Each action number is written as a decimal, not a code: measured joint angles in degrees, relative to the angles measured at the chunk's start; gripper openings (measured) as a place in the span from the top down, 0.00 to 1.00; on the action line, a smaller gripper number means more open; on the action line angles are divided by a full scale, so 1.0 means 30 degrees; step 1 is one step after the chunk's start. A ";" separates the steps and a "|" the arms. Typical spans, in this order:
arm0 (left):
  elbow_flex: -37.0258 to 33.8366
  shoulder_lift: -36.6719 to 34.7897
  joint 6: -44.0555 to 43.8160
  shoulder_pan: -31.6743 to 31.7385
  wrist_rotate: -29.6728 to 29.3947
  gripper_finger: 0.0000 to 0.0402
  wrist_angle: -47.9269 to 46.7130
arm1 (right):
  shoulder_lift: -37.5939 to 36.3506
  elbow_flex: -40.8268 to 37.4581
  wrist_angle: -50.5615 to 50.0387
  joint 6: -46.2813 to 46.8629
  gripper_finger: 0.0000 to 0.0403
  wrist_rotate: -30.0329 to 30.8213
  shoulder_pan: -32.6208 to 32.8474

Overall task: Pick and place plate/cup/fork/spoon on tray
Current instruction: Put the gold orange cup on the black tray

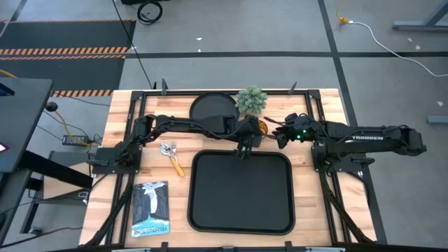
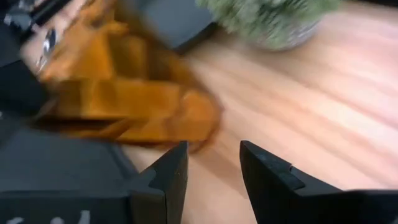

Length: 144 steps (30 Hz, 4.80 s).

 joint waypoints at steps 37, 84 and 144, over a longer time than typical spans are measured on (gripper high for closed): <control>0.1919 0.1457 -0.3999 -0.3510 0.3855 0.94 -0.1981 | -0.1922 0.0000 -0.0035 -0.0805 0.62 -0.0023 -0.0869; 0.2190 -0.0306 -0.0236 -0.4495 -0.0113 0.66 -0.2240 | -0.1922 0.0000 -0.0203 -0.0925 0.62 -0.0030 -0.0866; -0.7042 -0.0437 -0.6212 -0.3044 0.2967 0.66 1.2191 | -0.1879 0.0007 0.1282 -0.1362 0.62 -0.0103 -0.0847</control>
